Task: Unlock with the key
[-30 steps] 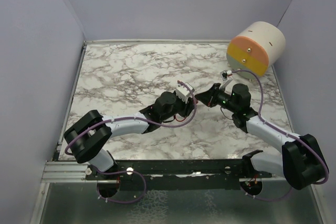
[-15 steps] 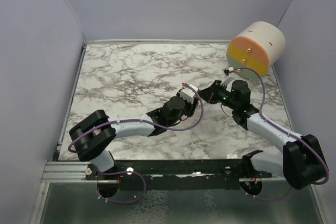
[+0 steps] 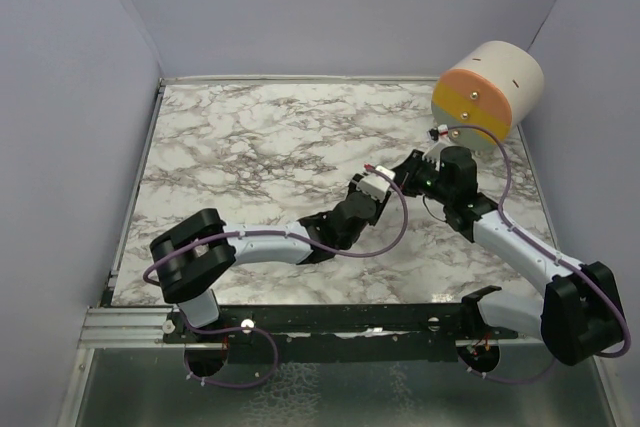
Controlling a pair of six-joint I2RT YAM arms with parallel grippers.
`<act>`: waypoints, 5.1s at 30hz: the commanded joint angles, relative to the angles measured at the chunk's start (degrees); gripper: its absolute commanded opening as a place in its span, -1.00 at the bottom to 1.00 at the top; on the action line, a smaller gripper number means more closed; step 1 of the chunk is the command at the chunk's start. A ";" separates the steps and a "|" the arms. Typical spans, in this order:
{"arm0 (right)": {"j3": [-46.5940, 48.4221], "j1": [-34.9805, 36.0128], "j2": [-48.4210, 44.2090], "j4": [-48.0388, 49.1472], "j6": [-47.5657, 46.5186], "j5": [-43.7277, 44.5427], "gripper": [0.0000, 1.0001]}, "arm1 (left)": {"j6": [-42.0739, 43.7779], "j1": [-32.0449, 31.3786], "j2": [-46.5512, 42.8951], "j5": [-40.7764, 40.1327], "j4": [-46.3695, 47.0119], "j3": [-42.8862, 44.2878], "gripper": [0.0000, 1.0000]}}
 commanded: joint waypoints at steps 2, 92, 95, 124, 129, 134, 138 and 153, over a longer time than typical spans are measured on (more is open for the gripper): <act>2.20 0.54 -0.51 -6.34 1.12 2.24 -0.98 | 0.76 -2.49 0.35 -4.28 2.97 4.67 -1.00; -0.64 -3.21 -12.83 -7.18 -18.87 5.32 0.02 | 16.51 14.72 -17.04 42.32 -2.17 -12.46 -1.00; -0.51 -3.21 -12.44 -7.64 -21.44 5.21 0.02 | 21.34 15.15 -17.07 46.38 -2.45 -12.91 -1.00; 5.47 1.34 -3.12 -14.03 -35.63 -5.12 -0.35 | 35.44 20.70 -7.11 58.38 -35.87 6.11 -1.00; 6.66 1.51 -0.67 -14.52 -25.69 -1.00 -0.48 | 29.60 20.81 -9.67 52.94 -27.10 1.98 -1.00; 5.77 1.44 -0.23 -11.94 -12.68 -1.17 -0.12 | 24.69 20.76 -12.35 49.14 -18.84 -2.82 -1.00; 4.47 1.45 0.06 -9.04 -8.35 -2.46 -0.04 | 22.13 20.83 -13.43 48.48 -15.26 -4.95 -1.00; 0.12 1.47 -6.26 -3.72 -31.29 -3.97 -0.04 | 31.24 21.70 -8.72 59.04 -29.77 2.08 -1.00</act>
